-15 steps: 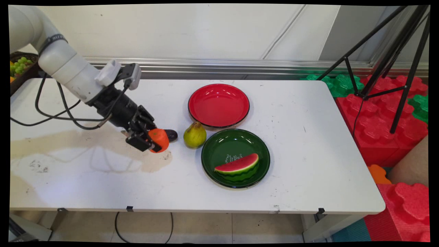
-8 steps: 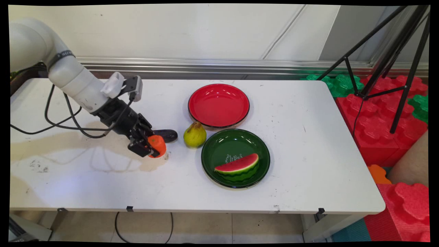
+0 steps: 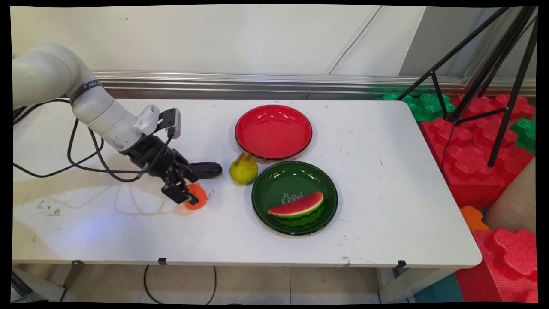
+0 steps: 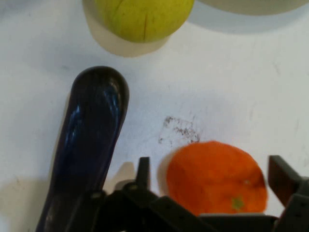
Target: Place the picked object on the table
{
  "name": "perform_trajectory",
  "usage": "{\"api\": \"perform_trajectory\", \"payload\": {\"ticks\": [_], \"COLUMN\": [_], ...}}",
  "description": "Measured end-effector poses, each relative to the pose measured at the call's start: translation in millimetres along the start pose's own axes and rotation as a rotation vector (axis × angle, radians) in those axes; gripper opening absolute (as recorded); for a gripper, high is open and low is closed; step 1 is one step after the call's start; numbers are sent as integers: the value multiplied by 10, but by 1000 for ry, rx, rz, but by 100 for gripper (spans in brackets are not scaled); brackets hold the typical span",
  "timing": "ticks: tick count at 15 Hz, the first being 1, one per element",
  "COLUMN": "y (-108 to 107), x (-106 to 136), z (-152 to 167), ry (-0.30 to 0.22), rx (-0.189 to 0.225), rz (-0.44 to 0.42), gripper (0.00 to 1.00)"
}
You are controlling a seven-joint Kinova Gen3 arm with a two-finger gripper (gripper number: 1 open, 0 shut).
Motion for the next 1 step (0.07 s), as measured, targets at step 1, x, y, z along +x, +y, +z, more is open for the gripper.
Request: {"api": "perform_trajectory", "payload": {"ticks": [1], "y": [-9], "x": [-16], "z": [10], "ry": [0], "rx": [1], "rz": [-3], "gripper": [100]}}
